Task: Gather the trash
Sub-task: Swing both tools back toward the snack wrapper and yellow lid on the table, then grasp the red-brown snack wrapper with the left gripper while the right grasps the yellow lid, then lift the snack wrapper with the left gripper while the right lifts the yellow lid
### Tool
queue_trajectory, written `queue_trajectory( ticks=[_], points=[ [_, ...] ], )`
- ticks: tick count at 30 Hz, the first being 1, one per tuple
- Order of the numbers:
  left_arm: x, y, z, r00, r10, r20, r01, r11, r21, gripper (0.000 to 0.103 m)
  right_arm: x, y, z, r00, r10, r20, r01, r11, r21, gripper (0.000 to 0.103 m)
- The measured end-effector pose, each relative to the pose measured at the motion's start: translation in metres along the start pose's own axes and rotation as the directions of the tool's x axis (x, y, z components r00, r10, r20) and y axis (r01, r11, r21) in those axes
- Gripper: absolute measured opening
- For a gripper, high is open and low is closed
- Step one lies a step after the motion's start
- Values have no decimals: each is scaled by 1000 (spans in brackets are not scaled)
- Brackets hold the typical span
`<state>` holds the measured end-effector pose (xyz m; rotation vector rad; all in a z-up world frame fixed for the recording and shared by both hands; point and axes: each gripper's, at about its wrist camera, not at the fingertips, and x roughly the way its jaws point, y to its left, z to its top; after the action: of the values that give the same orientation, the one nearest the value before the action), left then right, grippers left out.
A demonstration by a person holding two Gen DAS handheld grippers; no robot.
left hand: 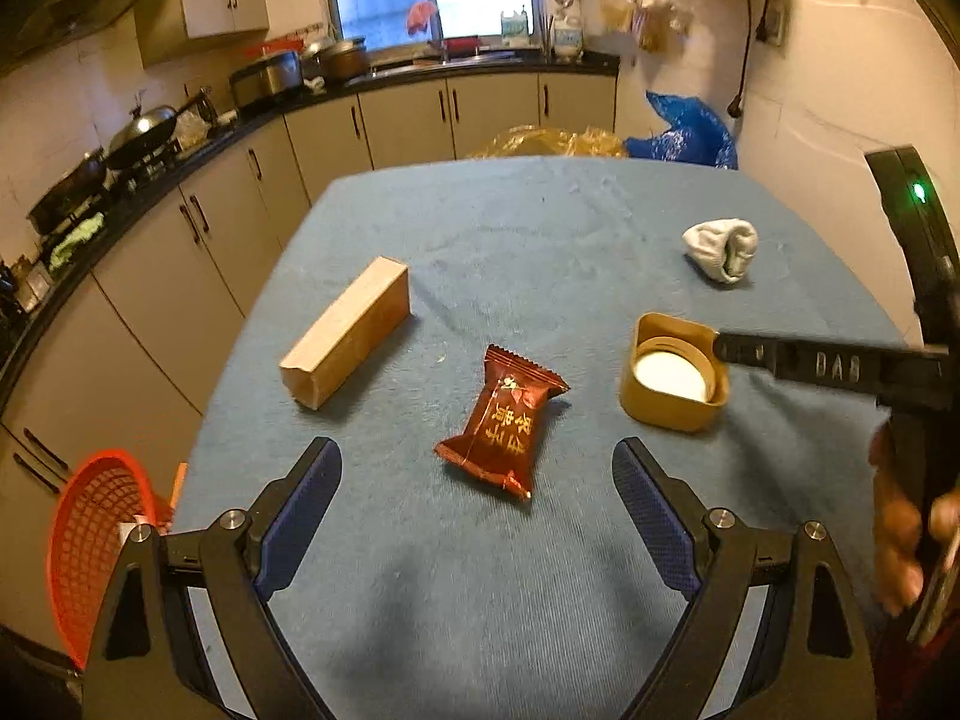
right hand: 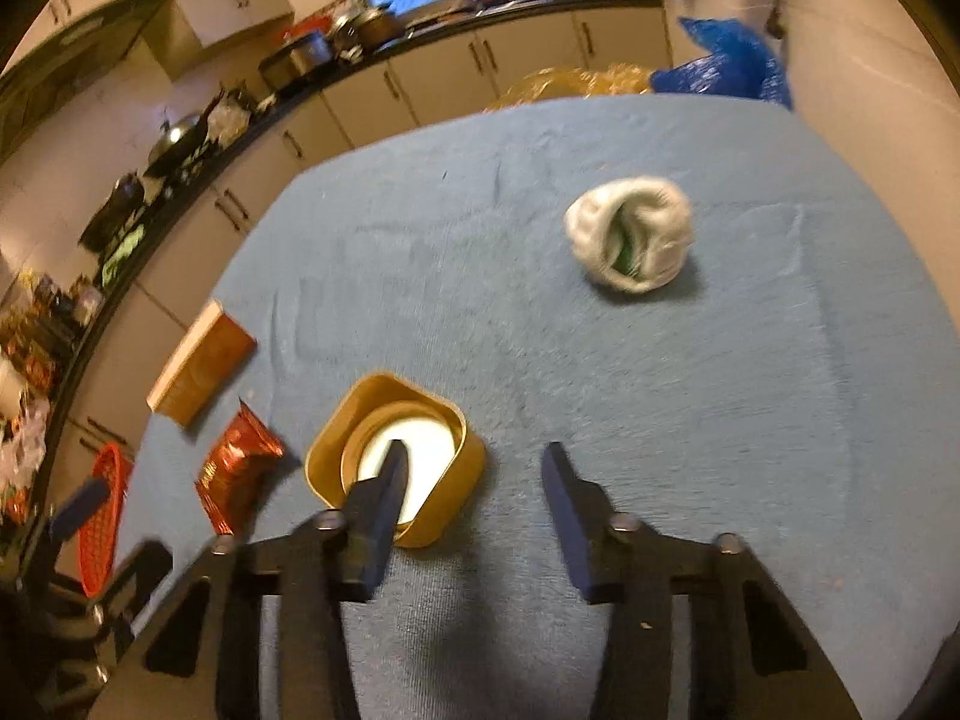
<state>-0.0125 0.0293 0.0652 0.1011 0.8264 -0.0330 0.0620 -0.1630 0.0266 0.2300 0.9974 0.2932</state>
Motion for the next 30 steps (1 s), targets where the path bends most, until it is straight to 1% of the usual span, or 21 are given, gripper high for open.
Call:
queue_trajectory(
  ticks=[1,3,5,6,7,9,12,14,16,18,19,20,21,22,23,24,27,30],
  points=[
    [6,0,1,1000,-4,-10,4,1000,1,91,5,1,-2,1000,-2,-8,2,1000,-6,35],
    [16,-2,3,1000,-12,-22,12,1000,4,91,10,2,-4,1000,5,-13,-5,1000,-23,34],
    [26,-6,6,999,-11,-31,11,1000,12,91,10,2,-6,1000,4,-7,-4,999,-36,29],
    [31,-8,6,999,-12,-38,13,1000,19,91,9,2,-7,1000,7,0,-7,999,-42,21],
    [37,-10,6,999,-14,-44,15,1000,22,91,9,2,-8,1000,7,3,-7,999,-47,14],
    [45,-11,7,998,-12,-55,13,1000,18,91,7,3,-10,1000,-9,17,10,998,-63,7],
    [58,-12,6,997,-13,-71,14,1000,11,91,5,5,-12,1000,-7,27,9,997,-75,6],
    [62,-12,6,998,-10,-69,10,1000,2,88,3,6,-12,999,-14,39,18,997,-81,6],
    [67,-10,5,997,-11,-70,11,1000,-13,72,0,8,-12,998,-22,59,27,996,-88,5],
    [73,-6,3,997,-14,-81,10,999,-40,62,-5,9,-12,996,-25,82,32,996,-89,5],
    [76,-5,3,996,-14,-86,10,999,-52,54,-7,9,-11,996,-23,90,31,995,-90,5],
    [78,-3,2,996,-17,-87,11,998,-62,53,-9,9,-12,994,-22,102,31,996,-89,5],
    [77,-1,1,997,-18,-77,13,997,-70,49,-11,9,-11,994,-23,109,33,995,-90,5],
    [77,0,1,997,-16,-72,10,997,-74,41,-12,10,-11,993,-25,116,36,995,-93,5],
    [76,1,1,998,-14,-65,9,997,-79,35,-13,11,-12,992,-26,122,38,995,-95,5],
    [75,2,0,998,-13,-58,8,996,-86,31,-14,12,-11,991,-25,130,38,994,-100,5],
    [72,6,-3,999,-34,-38,30,993,-111,31,-18,17,-12,987,-24,158,42,992,-116,5],
    [61,9,-4,999,-30,19,32,992,-124,31,-24,21,-14,982,-14,186,39,991,-131,5]
  ],
)
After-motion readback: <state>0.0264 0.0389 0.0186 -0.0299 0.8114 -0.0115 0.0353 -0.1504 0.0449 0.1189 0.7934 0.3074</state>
